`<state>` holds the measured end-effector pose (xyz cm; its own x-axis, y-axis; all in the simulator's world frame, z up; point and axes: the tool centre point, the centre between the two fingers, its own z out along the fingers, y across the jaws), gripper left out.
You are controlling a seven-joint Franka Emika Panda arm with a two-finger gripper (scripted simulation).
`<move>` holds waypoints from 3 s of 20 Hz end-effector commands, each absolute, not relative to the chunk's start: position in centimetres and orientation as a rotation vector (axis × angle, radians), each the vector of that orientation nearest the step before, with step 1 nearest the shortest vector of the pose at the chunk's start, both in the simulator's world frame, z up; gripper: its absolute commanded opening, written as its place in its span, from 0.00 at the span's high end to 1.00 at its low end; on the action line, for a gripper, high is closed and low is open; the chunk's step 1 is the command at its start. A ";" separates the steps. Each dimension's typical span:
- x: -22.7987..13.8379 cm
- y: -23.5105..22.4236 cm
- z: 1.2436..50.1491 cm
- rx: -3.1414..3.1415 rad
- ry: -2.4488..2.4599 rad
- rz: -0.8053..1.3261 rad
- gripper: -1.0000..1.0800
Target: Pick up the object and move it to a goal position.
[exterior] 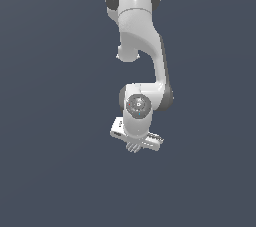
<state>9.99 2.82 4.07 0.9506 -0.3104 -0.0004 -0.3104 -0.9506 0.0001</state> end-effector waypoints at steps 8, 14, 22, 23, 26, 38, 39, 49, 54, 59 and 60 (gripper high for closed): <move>9.8 2.3 4.9 3.103 -0.494 0.000 1.00; 9.0 0.8 7.4 3.103 -0.494 0.000 1.00; 7.1 -3.3 13.9 3.103 -0.495 -0.001 1.00; 6.8 -4.0 14.9 3.103 -0.495 -0.001 1.00; 5.9 -5.9 18.0 3.104 -0.495 -0.001 1.00; 2.6 -13.5 30.3 3.104 -0.495 -0.001 1.00; 2.3 -14.1 31.3 3.104 -0.495 -0.001 1.00; 0.2 -19.8 40.5 3.103 -0.494 0.000 1.00; -0.3 -21.5 43.2 3.103 -0.494 0.000 1.00; -0.6 -22.5 44.6 3.103 -0.494 0.000 1.00; -0.6 -22.6 44.8 3.103 -0.494 0.000 1.00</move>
